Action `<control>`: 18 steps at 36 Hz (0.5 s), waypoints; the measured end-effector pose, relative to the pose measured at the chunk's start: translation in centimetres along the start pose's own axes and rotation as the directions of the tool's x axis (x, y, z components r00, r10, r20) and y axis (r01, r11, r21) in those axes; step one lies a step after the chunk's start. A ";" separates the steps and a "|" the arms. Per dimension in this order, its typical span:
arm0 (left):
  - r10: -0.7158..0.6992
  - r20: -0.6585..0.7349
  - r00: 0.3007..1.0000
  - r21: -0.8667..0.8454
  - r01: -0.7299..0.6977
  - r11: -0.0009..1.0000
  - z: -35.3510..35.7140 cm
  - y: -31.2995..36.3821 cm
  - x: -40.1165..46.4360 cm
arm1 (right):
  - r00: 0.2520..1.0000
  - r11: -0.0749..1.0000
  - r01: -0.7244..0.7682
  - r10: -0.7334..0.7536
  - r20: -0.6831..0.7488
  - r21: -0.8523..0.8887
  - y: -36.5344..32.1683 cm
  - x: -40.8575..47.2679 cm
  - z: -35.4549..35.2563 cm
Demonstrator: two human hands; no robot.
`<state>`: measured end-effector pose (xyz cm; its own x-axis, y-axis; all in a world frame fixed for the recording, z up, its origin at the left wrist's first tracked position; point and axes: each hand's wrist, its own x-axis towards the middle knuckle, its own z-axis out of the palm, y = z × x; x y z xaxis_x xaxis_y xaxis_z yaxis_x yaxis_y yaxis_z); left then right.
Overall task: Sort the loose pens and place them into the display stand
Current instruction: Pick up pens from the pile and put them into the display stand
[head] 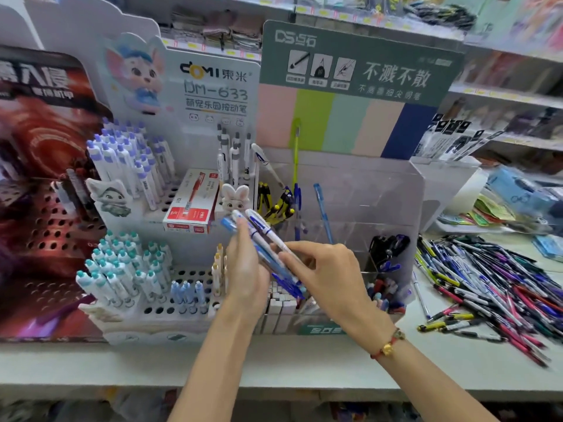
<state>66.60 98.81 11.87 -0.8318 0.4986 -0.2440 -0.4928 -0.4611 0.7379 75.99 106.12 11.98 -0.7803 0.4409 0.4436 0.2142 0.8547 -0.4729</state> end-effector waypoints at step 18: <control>-0.407 0.420 0.811 0.581 0.104 0.807 -0.3 1.1 0.2 | 0.791 0.723 -0.475 0.101 0.604 0.501 2.4 5.3 -3.7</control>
<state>65.83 98.19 12.42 -0.3664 0.9006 -0.2340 -0.3363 0.1063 0.9357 74.55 111.54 16.00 -0.9502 0.2695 -0.1565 0.2310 0.2717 -0.9342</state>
